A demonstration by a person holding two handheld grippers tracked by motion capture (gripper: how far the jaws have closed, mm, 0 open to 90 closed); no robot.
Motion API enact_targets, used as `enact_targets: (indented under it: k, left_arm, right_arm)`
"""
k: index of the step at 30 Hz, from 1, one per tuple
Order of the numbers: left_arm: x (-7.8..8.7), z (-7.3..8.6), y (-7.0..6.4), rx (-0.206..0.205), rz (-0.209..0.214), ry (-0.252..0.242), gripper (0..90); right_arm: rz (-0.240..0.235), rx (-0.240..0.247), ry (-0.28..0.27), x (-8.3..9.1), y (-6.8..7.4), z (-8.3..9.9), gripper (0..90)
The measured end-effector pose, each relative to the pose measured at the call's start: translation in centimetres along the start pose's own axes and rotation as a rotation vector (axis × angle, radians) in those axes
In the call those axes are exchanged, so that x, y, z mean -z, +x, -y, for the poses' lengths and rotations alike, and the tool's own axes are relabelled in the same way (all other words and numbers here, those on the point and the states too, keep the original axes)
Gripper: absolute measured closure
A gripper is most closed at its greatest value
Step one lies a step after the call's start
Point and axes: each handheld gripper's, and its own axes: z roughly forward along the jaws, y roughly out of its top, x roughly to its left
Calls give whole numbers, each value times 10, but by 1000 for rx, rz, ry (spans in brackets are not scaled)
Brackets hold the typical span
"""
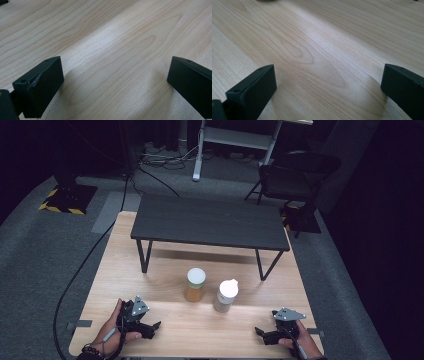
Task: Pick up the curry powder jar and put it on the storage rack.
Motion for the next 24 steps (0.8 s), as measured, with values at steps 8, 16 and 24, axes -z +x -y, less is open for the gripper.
enact_targets:
  k: [8,16,24]
  left_arm:
    - [-1,-1,-2,7,-11,-1,7]
    - [0,0,-6,33,-34,0,8]
    - [3,-7,-10,34,-46,16,31]
  right_arm:
    - [-2,2,0,0,-1,0,0]
    - [-2,2,0,0,-1,0,0]
    - [-5,4,0,0,-3,0,0]
